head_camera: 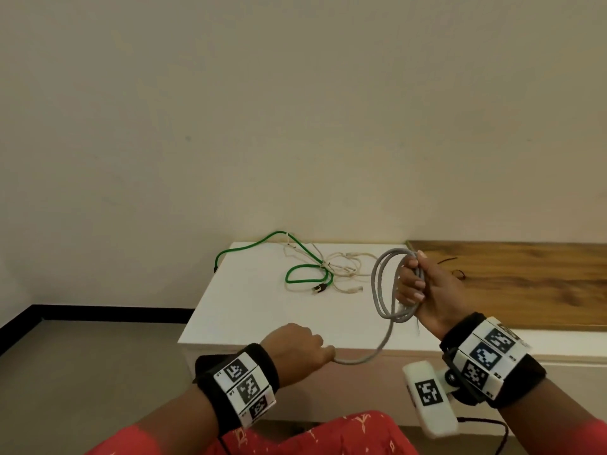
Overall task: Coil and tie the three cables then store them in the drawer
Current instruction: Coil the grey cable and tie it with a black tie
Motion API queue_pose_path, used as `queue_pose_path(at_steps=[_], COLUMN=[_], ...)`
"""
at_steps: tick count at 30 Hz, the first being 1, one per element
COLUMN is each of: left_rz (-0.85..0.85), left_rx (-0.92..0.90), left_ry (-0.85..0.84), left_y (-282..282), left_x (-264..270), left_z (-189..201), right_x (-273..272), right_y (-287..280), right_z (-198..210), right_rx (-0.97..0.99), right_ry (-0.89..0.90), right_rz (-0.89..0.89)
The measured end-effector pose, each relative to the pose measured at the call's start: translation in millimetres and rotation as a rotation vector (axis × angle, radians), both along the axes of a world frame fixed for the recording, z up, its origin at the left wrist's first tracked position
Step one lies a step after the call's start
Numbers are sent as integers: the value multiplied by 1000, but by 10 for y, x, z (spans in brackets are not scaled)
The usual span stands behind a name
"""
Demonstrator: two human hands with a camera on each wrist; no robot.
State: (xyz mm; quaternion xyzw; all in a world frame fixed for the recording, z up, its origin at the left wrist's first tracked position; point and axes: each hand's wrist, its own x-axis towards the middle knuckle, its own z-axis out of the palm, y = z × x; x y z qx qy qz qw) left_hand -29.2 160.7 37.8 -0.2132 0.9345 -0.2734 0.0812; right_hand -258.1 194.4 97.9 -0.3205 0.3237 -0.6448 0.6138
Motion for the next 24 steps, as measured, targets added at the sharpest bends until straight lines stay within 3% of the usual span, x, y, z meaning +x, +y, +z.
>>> queue_pose_path(at_steps=[7, 12, 15, 20, 22, 24], left_rz=[-282, -300, -307, -316, -281, -260], left_rx=[-96, -164, -178, -153, -136, -84], left_ry=[181, 203, 210, 138, 94, 112], left_y=[176, 126, 160, 230, 260, 290], left_x=[-56, 44, 53, 31, 15, 1], left_z=[170, 319, 335, 281, 260, 209], right_x=[119, 197, 232, 144, 135, 170], right_y=[16, 63, 70, 41, 48, 67], right_z=[-79, -116, -134, -104, -84, -77], right_rx=[45, 93, 125, 195, 194, 175], right_ry=[449, 657, 636, 292, 306, 449], right_rz=[26, 144, 185, 221, 235, 231])
